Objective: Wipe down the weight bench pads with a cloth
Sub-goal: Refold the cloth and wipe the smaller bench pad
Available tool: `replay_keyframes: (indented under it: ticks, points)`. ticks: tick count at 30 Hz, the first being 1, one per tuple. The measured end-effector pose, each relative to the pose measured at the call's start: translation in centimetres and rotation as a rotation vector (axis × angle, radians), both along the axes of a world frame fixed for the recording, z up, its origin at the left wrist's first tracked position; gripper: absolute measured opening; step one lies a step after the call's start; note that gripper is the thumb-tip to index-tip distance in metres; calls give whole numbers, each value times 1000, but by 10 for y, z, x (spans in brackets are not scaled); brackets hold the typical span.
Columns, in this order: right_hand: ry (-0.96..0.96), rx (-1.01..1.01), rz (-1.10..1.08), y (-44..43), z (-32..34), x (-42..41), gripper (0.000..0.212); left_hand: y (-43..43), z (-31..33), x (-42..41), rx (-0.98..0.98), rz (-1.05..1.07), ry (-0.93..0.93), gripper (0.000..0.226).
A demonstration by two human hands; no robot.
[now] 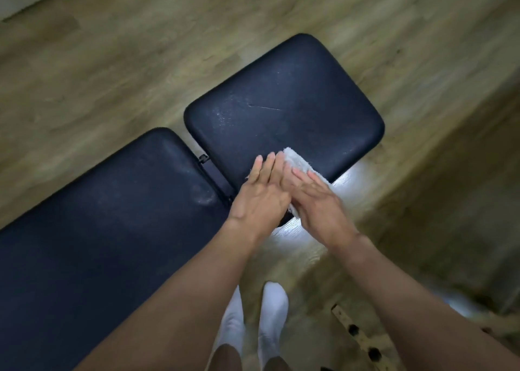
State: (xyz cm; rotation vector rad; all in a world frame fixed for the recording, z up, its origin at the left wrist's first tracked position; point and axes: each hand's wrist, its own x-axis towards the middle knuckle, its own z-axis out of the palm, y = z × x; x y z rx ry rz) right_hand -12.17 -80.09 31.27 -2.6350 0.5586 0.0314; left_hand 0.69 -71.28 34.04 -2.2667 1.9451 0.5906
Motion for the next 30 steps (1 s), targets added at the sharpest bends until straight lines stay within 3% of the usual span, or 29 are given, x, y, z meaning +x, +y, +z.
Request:
replay_keyframes:
  ticks: [7, 19, 25, 30]
  points:
    - [36, 7, -274, -78, -7, 0, 61, -112, -7, -25, -61, 133, 99, 62]
    - [-45, 24, -428, -158, -17, 62, 49, -208, -22, 36, -143, 98, 166, 60]
    - [-17, 54, -374, -158, -12, 135, 51, -210, -28, 102, -124, 227, 163, 60]
    - [77, -51, -243, -107, -19, 186, 56, -146, -29, 149, -114, 323, 81, 61]
